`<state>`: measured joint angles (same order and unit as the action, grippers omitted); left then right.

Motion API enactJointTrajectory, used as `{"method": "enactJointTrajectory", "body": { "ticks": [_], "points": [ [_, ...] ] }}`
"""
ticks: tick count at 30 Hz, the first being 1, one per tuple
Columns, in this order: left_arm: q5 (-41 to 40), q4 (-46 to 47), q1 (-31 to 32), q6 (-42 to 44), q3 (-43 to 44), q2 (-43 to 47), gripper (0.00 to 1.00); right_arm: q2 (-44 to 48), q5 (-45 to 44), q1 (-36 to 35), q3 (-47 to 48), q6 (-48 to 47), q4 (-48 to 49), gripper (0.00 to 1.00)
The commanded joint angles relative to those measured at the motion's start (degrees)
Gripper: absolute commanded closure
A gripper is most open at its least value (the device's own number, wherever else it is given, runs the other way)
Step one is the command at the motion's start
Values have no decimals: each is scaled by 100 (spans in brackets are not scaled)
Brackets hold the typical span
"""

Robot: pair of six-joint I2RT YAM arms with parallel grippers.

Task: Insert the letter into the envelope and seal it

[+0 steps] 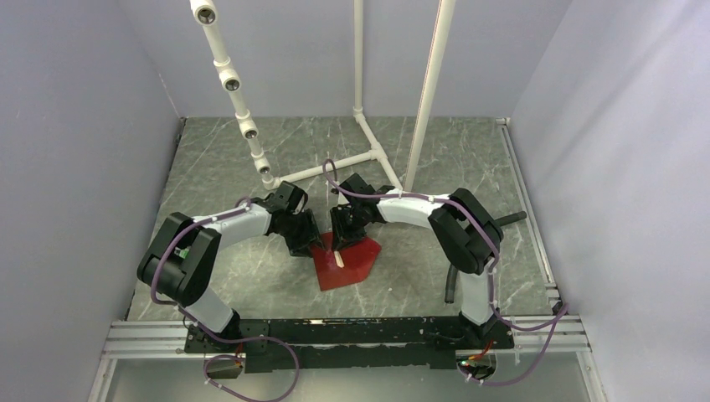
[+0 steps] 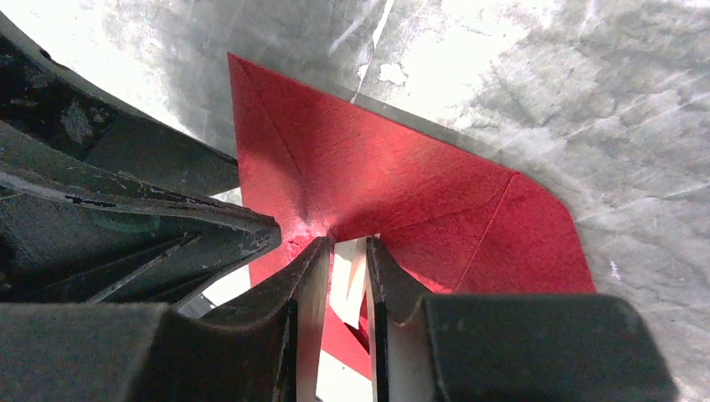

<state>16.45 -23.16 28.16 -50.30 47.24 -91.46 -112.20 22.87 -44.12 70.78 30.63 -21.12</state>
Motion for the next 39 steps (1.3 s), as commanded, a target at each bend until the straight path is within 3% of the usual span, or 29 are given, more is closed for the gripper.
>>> {"method": "enactJointTrajectory", "body": {
  "ticks": [1,5,10,17,21,26,34,39],
  "points": [
    [-165,505,23,205,-132,-131,47,-101,424,-27,93,35,338,73],
    [-244,541,23,121,-141,-73,47,-70,342,-22,59,96,256,73],
    [-761,-121,23,-45,-67,206,46,329,-177,28,110,117,-158,70],
    [-1138,-602,21,89,57,862,37,1207,-808,107,203,-351,-631,56],
    [-1398,-648,17,169,103,1451,30,1656,-2082,177,51,-1305,-700,52],
    [-1529,-476,15,275,117,1986,23,1594,-3835,283,-115,-3483,-671,46],
    [-1360,-56,14,395,157,2365,13,1012,-3894,801,535,-4690,-1382,47],
    [-1006,183,7,564,239,2127,16,354,-3295,940,1396,-5151,-2167,48]
  ]
}}
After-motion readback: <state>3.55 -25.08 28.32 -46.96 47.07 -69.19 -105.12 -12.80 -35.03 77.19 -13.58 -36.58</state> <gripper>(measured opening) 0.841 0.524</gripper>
